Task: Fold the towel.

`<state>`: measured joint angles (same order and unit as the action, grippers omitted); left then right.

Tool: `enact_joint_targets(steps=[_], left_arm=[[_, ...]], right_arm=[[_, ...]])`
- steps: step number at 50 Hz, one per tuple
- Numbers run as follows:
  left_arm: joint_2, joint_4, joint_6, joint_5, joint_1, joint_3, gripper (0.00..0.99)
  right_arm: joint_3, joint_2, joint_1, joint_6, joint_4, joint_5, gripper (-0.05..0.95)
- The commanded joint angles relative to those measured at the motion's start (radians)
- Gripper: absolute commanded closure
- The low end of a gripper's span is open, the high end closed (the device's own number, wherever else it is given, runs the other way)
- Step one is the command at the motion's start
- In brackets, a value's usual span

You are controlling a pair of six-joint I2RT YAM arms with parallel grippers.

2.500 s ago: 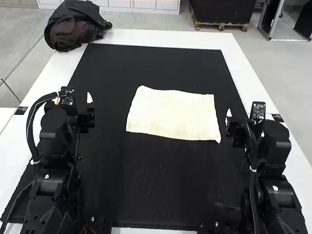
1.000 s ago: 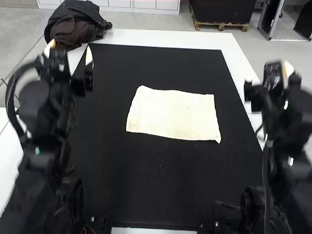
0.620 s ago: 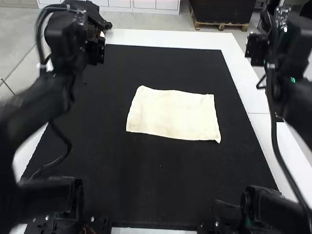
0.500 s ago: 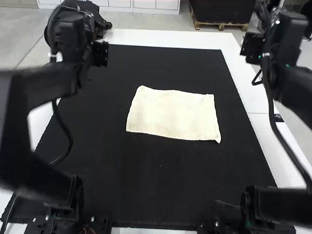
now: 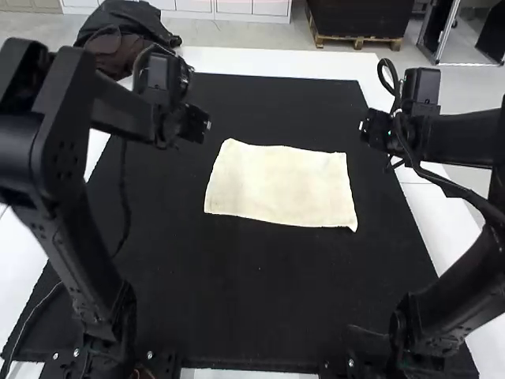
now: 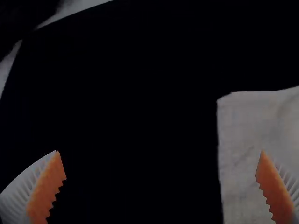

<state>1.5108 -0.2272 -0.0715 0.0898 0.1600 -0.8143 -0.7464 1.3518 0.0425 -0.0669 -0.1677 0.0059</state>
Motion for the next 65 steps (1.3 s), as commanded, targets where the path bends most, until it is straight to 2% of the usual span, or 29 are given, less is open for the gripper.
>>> enact_joint_targets(steps=[1, 8, 13, 23, 43, 50, 65], left_arm=[[0.037, -0.006, 0.061, -0.087, 0.029, -0.046, 0.038], [0.123, 0.002, 0.098, -0.136, 0.036, -0.086, 0.038], [0.184, -0.001, 0.101, -0.136, 0.036, -0.115, 0.038], [0.287, -0.009, 0.099, -0.134, 0.039, -0.172, 0.038], [0.448, -0.054, 0.101, -0.134, 0.056, -0.247, 0.038], [0.493, -0.081, 0.102, -0.133, 0.079, -0.272, 0.038], [0.563, -0.083, 0.102, -0.131, 0.076, -0.339, 0.039]], right_arm=[[-0.002, 0.024, -0.036, 0.018, -0.019, 0.009, -0.01], [-0.001, 0.083, -0.050, 0.058, -0.021, 0.006, -0.01], [0.001, 0.118, -0.052, 0.085, -0.046, 0.002, -0.01], [-0.014, 0.196, -0.053, 0.085, -0.098, -0.027, -0.01], [-0.067, 0.363, -0.085, 0.084, -0.225, -0.024, -0.01], [-0.097, 0.417, -0.085, 0.084, -0.239, -0.024, -0.01], [-0.137, 0.521, -0.079, 0.091, -0.293, -0.021, -0.01]])
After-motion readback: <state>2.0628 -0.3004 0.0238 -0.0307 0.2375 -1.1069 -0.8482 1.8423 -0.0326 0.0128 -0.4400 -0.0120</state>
